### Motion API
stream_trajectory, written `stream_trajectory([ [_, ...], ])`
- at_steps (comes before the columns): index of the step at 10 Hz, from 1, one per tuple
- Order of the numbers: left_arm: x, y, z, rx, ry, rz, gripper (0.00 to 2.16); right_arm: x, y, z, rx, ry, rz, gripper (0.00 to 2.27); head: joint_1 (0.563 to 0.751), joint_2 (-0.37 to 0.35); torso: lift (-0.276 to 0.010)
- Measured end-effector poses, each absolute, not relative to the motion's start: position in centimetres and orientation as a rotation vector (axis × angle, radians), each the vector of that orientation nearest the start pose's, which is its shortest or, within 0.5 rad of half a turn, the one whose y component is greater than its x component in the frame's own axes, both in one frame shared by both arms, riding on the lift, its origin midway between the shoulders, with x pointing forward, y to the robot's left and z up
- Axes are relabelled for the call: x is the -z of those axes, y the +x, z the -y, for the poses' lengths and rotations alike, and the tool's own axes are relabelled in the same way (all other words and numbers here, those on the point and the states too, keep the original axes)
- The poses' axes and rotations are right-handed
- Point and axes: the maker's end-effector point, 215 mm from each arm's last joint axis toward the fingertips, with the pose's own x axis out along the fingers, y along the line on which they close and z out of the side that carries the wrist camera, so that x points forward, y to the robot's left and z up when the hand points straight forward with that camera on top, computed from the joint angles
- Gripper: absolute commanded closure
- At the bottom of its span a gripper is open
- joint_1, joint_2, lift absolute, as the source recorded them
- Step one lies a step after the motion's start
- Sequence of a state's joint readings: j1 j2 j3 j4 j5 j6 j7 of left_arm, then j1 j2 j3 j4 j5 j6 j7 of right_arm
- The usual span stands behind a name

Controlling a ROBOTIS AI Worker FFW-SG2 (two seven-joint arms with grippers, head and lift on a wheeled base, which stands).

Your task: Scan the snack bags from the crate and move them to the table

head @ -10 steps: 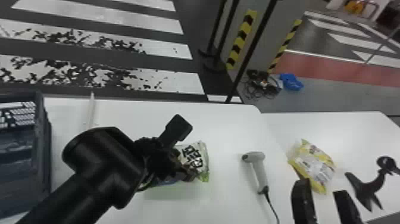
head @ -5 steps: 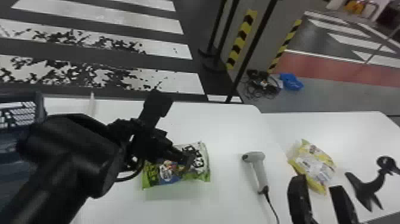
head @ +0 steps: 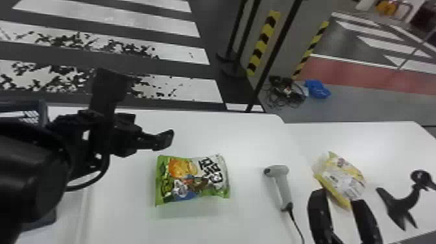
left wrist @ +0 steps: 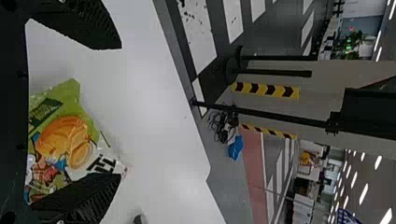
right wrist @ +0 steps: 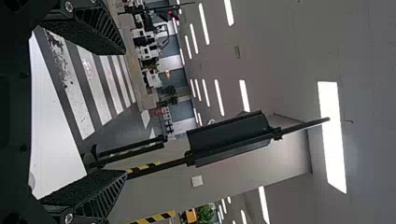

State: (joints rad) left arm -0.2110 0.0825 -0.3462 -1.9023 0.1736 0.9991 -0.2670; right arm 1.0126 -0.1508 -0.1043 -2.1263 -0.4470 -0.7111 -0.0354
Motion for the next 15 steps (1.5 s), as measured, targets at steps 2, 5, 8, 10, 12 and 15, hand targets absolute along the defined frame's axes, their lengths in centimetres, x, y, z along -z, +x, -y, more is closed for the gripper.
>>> stream_trajectory([
  [2, 34.5, 53.9, -6.0, 0.553, 0.031, -0.487, 0.03, 27.4, 27.5, 34.4, 0.164, 0.233, 0.241, 0.08, 0.695, -0.350, -0.095],
  [5, 33.1, 52.8, -14.5, 0.410, 0.020, -0.405, 0.02, 28.5, 28.4, 33.9, 0.138, 0.228, 0.210, 0.08, 0.695, -0.271, -0.095],
  [8, 30.5, 51.0, -19.6, 0.342, 0.009, -0.311, 0.01, 29.2, 29.4, 33.2, 0.111, 0.230, 0.188, 0.08, 0.695, -0.202, -0.095],
  [10, 30.2, 49.3, -22.5, 0.297, -0.002, -0.260, 0.01, 29.5, 29.9, 32.9, 0.099, 0.230, 0.175, 0.08, 0.695, -0.156, -0.095],
  [12, 29.6, 46.7, -24.9, 0.255, -0.007, -0.195, 0.02, 29.2, 30.4, 31.6, 0.060, 0.194, 0.171, 0.08, 0.695, -0.114, -0.095],
  [15, 27.9, 43.3, -26.3, 0.220, 0.004, -0.113, 0.01, 30.1, 31.5, 29.4, 0.009, 0.175, 0.103, 0.07, 0.695, -0.050, -0.095],
])
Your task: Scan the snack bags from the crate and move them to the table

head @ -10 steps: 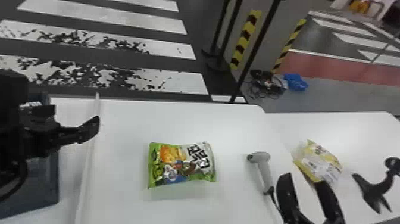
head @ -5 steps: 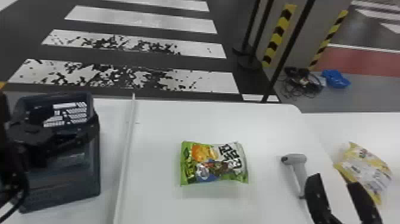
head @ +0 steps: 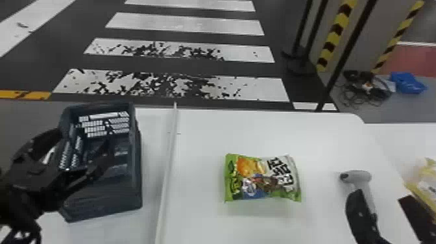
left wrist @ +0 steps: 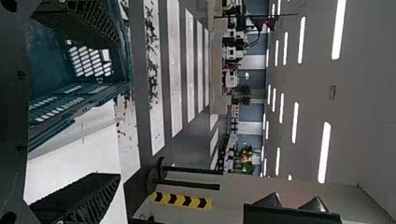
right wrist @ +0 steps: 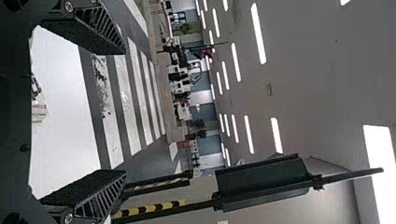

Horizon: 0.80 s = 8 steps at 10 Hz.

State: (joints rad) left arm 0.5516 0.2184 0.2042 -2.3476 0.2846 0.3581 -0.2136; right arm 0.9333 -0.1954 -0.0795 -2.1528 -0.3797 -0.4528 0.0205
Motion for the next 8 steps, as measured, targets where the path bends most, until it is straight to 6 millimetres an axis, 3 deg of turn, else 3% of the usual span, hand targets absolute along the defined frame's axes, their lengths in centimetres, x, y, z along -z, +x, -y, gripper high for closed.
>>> stream_trajectory([
  [5, 27.6, 40.2, -26.7, 0.209, 0.025, -0.061, 0.01, 37.6, 33.6, 27.1, -0.057, 0.076, -0.191, 0.08, 0.695, -0.010, -0.095],
  [8, 28.1, 40.5, -26.4, 0.218, 0.010, -0.058, 0.01, 39.5, 34.6, 24.8, -0.118, -0.031, -0.254, 0.08, 0.695, 0.024, -0.095],
])
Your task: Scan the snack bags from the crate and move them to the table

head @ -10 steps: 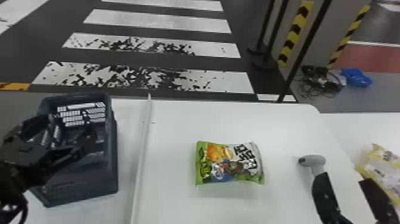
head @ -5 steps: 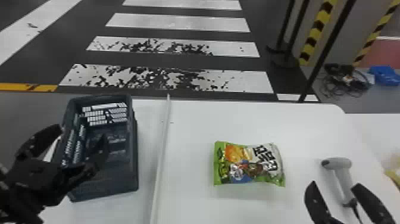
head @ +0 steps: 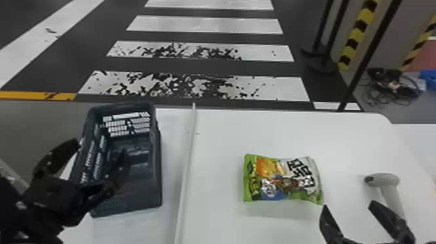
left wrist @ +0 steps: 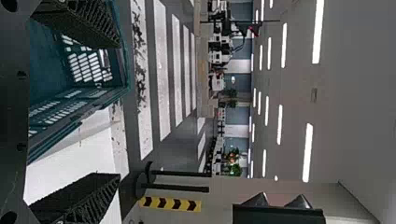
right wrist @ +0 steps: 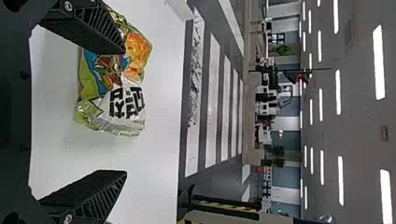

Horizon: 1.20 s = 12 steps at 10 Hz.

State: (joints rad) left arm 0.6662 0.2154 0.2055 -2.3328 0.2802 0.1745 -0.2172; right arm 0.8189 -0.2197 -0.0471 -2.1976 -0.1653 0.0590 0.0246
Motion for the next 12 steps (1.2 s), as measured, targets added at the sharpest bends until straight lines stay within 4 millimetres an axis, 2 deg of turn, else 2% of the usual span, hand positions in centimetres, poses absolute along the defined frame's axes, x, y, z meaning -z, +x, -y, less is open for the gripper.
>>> stream_trajectory([
  [2, 28.4, 41.0, -25.8, 0.228, 0.006, -0.061, 0.01, 40.0, 35.4, 23.8, -0.152, -0.097, -0.257, 0.08, 0.695, 0.028, -0.095],
  [5, 29.9, 41.1, -25.3, 0.238, -0.011, -0.083, 0.01, 42.2, 36.4, 22.4, -0.250, -0.280, -0.273, 0.07, 0.695, 0.043, -0.095],
  [8, 30.3, 41.0, -24.8, 0.254, -0.016, -0.090, 0.01, 43.2, 37.2, 22.6, -0.296, -0.370, -0.277, 0.07, 0.695, 0.032, -0.095],
  [12, 30.8, 40.6, -23.0, 0.285, -0.032, -0.101, 0.01, 44.4, 37.5, 19.6, -0.367, -0.419, -0.240, 0.08, 0.695, 0.049, -0.095],
])
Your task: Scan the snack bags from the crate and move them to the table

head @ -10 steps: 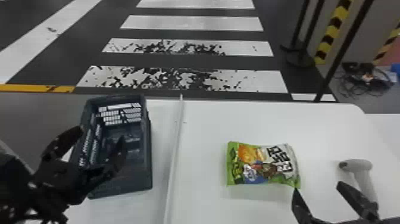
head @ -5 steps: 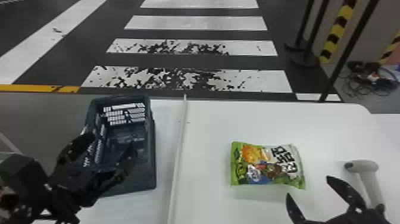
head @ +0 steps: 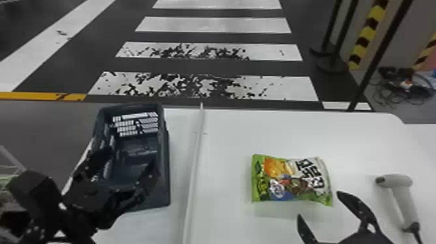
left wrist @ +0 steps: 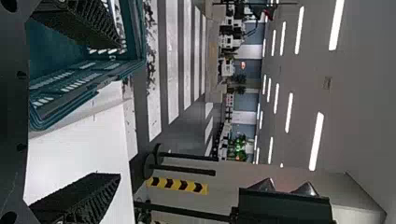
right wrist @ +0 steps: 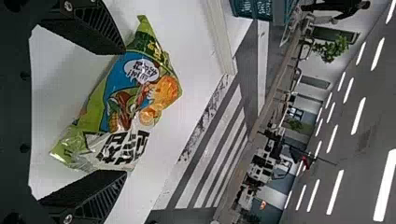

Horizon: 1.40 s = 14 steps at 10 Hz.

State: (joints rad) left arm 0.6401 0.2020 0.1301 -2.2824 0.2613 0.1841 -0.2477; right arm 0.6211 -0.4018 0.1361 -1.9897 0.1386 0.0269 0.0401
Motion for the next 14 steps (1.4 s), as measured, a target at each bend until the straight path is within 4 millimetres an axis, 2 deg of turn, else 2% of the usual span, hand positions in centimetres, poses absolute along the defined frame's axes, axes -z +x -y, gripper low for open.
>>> stream_trajectory([
  [3, 31.0, 40.6, -22.1, 0.302, -0.031, -0.106, 0.01, 44.4, 37.8, 18.4, -0.345, -0.497, -0.206, 0.05, 0.695, 0.054, -0.095],
  [6, 31.1, 40.5, -21.8, 0.309, -0.035, -0.108, 0.01, 44.8, 39.0, 17.7, -0.308, -0.600, -0.179, 0.04, 0.695, 0.059, -0.095],
  [10, 31.4, 40.2, -21.5, 0.316, -0.034, -0.118, 0.01, 47.1, 40.7, 15.9, -0.363, -0.730, -0.185, 0.06, 0.695, 0.077, -0.095],
  [14, 31.9, 39.8, -21.5, 0.316, -0.029, -0.135, 0.01, 49.2, 41.7, 15.2, -0.411, -0.802, -0.195, 0.07, 0.695, 0.087, -0.095],
])
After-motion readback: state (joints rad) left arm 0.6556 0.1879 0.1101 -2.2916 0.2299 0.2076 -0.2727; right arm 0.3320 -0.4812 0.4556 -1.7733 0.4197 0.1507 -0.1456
